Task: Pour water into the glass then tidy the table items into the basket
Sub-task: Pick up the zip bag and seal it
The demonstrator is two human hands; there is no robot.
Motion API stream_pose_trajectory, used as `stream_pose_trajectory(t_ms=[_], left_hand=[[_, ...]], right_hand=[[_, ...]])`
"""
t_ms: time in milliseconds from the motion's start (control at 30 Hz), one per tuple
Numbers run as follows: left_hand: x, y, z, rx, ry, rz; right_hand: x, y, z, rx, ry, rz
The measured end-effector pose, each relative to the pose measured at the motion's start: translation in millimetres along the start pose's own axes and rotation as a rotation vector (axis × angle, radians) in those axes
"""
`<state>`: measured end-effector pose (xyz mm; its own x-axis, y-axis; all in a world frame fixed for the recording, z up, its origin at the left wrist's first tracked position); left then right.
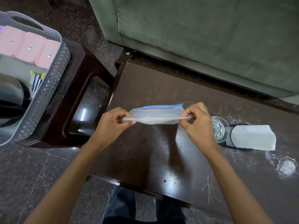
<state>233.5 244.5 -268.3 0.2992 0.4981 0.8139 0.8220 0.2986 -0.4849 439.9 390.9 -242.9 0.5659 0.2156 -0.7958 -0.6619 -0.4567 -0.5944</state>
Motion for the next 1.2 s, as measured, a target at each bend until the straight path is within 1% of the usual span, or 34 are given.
stream_pose_trajectory(t_ms=[67, 133, 167, 200, 267, 367, 500, 533, 600, 633, 700, 767, 800, 833, 900, 967, 1000, 1033, 1100, 1133, 1200], left_hand=[[-0.3, -7.3, 0.3, 0.027, -0.051, -0.202], [5.4, -6.4, -0.6, -0.007, -0.095, -0.443], [8.8, -6.6, -1.8, -0.002, -0.093, -0.496], [10.4, -7.8, -2.1, 0.025, -0.084, -0.502], [10.8, -16.4, -2.3, 0.112, -0.027, -0.387], [15.9, -34.4, -1.2, 0.172, 0.062, -0.304], [26.5, -66.1, -4.2, 0.199, 0.186, -0.134], [28.2, -71.8, -6.0, 0.205, 0.201, -0.097], [28.4, -86.0, -8.6, 0.223, 0.207, -0.052], [28.3, -92.4, -9.3, 0.242, 0.203, -0.048], [23.6, -116.6, -10.9, 0.331, 0.197, -0.044], [16.8, -150.6, -10.2, 0.439, 0.169, -0.090], [16.1, -165.4, -9.0, 0.478, 0.166, -0.155], [12.3, -182.4, -8.5, 0.524, 0.163, -0.248], [4.5, -209.6, -8.8, 0.637, 0.128, -0.475], [-1.0, -223.5, -8.2, 0.724, 0.029, -0.628], [-9.8, -228.8, -6.0, 0.759, -0.029, -0.697], [-17.8, -230.4, -3.0, 0.792, -0.088, -0.772], [-41.1, -234.7, 3.2, 0.870, -0.179, -0.925], [-49.1, -233.4, 5.0, 0.893, -0.211, -1.021], [-59.0, -228.7, 8.4, 0.856, -0.286, -1.175]], right_hand=[[-1.5, 3.1, 1.4, -0.085, 0.079, 0.150], [-8.2, 13.6, 1.4, -0.247, 0.183, 0.411], [-12.0, 20.3, 0.8, -0.326, 0.236, 0.555], [-16.0, 26.6, 0.3, -0.394, 0.286, 0.678], [-28.4, 36.9, -3.1, -0.520, 0.345, 0.804], [-50.3, 48.1, -3.7, -0.750, 0.378, 0.780], [-83.5, 65.6, 9.6, -1.089, 0.395, 0.601], [-94.1, 72.4, 11.6, -1.147, 0.385, 0.555], [-119.6, 96.9, 14.5, -1.223, 0.299, 0.414], [-131.5, 109.2, 14.7, -1.227, 0.243, 0.322], [-156.6, 135.8, 16.6, -1.206, 0.164, 0.188], [-181.4, 153.9, 25.8, -1.189, 0.140, 0.143], [-191.4, 157.7, 35.7, -1.161, 0.134, 0.138], [-206.3, 162.9, 47.6, -1.120, 0.114, 0.130], [-238.3, 172.1, 75.3, -0.967, 0.063, 0.121], [-272.1, 187.3, 98.9, -0.809, 0.035, 0.162], [-291.0, 204.2, 108.5, -0.760, 0.016, 0.172], [-308.6, 219.8, 115.5, -0.710, -0.026, 0.151], [-346.5, 256.8, 124.7, -0.631, -0.184, 0.034], [-359.5, 276.0, 126.3, -0.622, -0.280, -0.063], [-381.0, 320.9, 125.8, -0.623, -0.452, -0.328]])
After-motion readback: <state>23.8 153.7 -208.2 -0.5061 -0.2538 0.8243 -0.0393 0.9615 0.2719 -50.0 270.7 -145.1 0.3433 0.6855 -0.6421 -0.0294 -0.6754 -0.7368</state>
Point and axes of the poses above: each hand's wrist, its own z-axis towards the middle knuckle, its own y-axis out of the palm, x = y × z, the point moved 7 cm from there along z, towards the middle knuckle, and after that the axes turned 1 degree about z, right-handed, at the moved point
